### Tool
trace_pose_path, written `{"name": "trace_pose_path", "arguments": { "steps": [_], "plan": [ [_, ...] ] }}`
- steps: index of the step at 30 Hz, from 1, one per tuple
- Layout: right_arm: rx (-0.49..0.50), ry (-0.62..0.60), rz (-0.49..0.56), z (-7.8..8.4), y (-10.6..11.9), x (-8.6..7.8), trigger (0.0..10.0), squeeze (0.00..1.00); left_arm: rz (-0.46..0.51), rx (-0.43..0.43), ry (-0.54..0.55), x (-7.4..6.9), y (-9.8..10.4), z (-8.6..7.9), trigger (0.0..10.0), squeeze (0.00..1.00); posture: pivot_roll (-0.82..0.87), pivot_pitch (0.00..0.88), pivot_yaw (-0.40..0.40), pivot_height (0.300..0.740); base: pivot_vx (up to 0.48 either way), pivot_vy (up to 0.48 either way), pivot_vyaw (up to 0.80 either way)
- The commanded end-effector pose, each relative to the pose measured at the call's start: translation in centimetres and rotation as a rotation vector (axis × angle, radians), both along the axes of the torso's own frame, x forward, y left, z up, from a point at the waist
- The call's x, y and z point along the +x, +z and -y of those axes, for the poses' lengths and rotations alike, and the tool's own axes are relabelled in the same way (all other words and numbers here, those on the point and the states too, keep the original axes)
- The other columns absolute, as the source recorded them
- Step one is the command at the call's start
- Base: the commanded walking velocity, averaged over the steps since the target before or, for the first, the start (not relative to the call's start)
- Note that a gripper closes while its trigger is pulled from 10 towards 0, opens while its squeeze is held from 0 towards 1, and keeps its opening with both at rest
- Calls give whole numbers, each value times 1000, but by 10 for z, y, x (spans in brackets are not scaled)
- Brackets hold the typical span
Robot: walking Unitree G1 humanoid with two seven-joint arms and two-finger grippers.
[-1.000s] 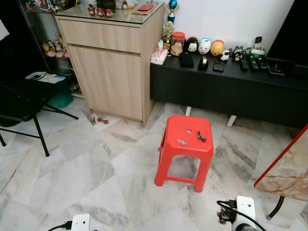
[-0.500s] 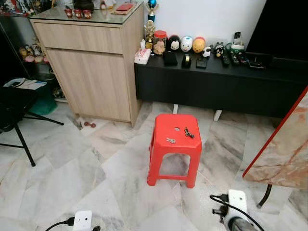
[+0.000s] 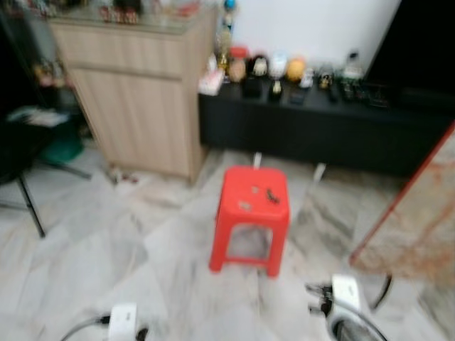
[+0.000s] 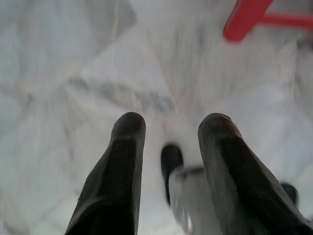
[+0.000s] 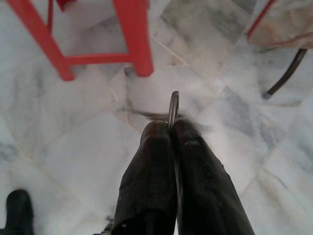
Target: Hang keys on a hook
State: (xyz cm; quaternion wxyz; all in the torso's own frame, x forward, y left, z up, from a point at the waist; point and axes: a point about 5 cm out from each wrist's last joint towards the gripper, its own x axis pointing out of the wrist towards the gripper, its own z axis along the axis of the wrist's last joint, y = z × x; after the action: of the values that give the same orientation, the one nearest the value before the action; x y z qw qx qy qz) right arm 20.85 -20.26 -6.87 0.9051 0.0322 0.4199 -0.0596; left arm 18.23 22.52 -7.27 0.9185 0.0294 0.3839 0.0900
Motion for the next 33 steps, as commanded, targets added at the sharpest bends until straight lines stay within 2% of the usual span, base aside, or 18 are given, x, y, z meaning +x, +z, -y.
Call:
{"name": "trace_pose_path", "arguments": {
  "steps": [1, 7, 9, 13, 24, 28, 30, 33],
  "plan": [
    [-10, -25, -8, 8, -1, -4, 10000, 0, -21, -9, -20, -6, -4, 7, 10000, 0, -10, 0, -53, 740, 0, -322, 0],
    [-23, -58, -21, 34, -2, -19, 10000, 0, -43, -7, -20, -11, -6, 4, 10000, 0, -8, 0, -49, 740, 0, -324, 0],
    [-31, -72, -29, 47, -2, -28, 10000, 0, -55, -8, -25, -13, -8, 4, 10000, 0, -8, 0, -48, 740, 0, -319, 0],
    [-34, -82, -32, 55, -2, -33, 10000, 0, -63, -9, -26, -16, -9, 5, 10000, 0, -9, 0, -49, 740, 0, -321, 0],
    [-23, -73, -47, 49, -10, -49, 10000, 0, -79, -13, -34, -18, -11, 6, 10000, 0, -5, 0, -52, 740, 0, -310, 0],
    [-25, -85, -47, 54, -11, -54, 10000, 0, -86, -14, -40, -18, -11, 7, 10000, 0, -6, 0, -52, 740, 0, -302, 0],
    [-25, -82, -42, 52, -10, -51, 10000, 0, -89, -15, -44, -19, -12, 8, 10000, 0, -3, 0, -53, 740, 0, -300, 0],
    [-23, -87, -17, 46, -7, -38, 10000, 0, -102, -14, -48, -21, -13, 8, 10000, 0, -3, 0, -53, 740, 0, -186, 0]
  ]
}}
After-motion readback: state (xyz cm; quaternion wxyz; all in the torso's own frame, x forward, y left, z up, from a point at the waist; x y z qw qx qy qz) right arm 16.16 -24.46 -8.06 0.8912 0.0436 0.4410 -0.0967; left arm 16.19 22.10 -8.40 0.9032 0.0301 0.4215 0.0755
